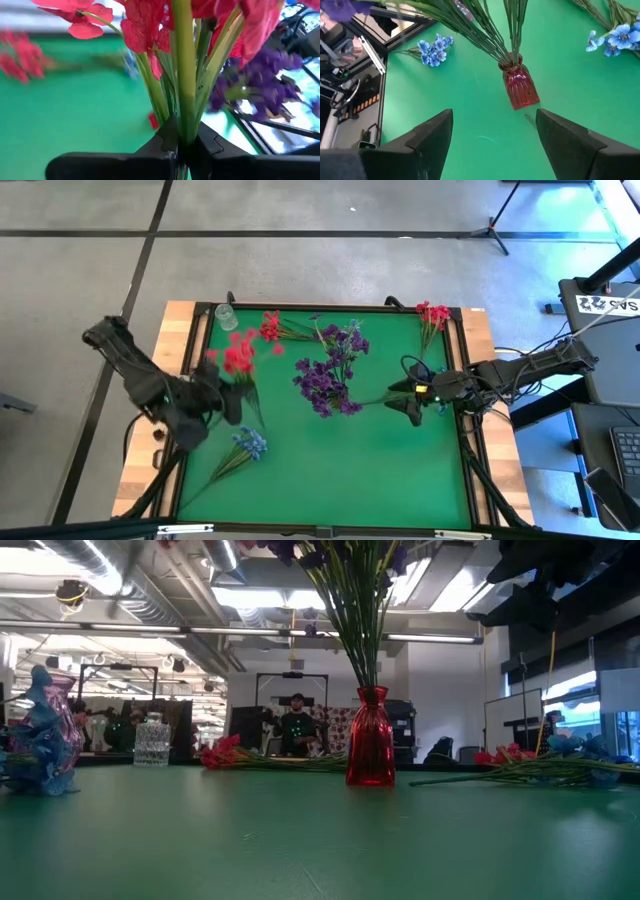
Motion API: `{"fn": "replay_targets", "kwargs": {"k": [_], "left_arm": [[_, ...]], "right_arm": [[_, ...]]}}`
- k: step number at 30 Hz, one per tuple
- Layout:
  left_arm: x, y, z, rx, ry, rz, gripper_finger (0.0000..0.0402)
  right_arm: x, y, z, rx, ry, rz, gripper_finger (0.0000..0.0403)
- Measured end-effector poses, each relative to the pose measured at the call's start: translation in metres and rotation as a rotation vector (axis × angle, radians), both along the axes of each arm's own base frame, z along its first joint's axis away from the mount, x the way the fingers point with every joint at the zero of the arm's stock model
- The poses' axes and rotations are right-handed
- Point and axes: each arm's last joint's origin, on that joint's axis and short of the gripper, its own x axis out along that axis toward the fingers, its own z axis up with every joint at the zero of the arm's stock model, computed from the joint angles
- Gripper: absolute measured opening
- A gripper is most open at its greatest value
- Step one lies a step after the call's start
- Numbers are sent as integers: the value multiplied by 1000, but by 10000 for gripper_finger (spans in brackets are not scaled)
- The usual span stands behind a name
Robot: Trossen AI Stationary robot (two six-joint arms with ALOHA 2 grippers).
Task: Sort flowers into vase by color
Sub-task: Put the left red flowers into the transparent vase
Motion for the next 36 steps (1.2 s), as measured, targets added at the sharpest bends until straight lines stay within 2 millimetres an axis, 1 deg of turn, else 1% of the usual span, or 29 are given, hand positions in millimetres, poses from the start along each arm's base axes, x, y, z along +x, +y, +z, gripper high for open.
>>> {"fn": "replay_targets", "kwargs": {"k": [3, 7, 10, 14, 17, 22, 24, 30, 33, 36], "left_arm": [[-4, 21, 10, 128, 10, 54, 14], [-6, 53, 20, 308, 54, 214, 14], [-6, 75, 22, 396, 141, 327, 14], [-6, 105, 22, 467, 294, 469, 14], [-11, 128, 22, 470, 352, 621, 14], [-22, 163, 27, 469, 362, 920, 14], [-20, 178, 27, 453, 367, 996, 14], [-3, 227, 16, 428, 451, 1056, 14], [-3, 253, 13, 418, 461, 1087, 14], [-9, 273, 9, 387, 475, 1121, 14]], "right_arm": [[0, 0, 0, 29, 0, -17, 285], [0, 0, 0, 55, -1, -33, 285], [0, 0, 0, 71, -4, -42, 285], [0, 0, 0, 76, -6, -45, 285], [0, 0, 0, 76, -5, -45, 285], [0, 0, 0, 48, -5, -45, 285], [0, -1, 0, 10, -10, -60, 285], [0, -5, 1, -159, -24, -123, 285], [0, -7, 2, -210, -28, -154, 285], [0, -7, 2, -218, -29, -163, 285]]}}
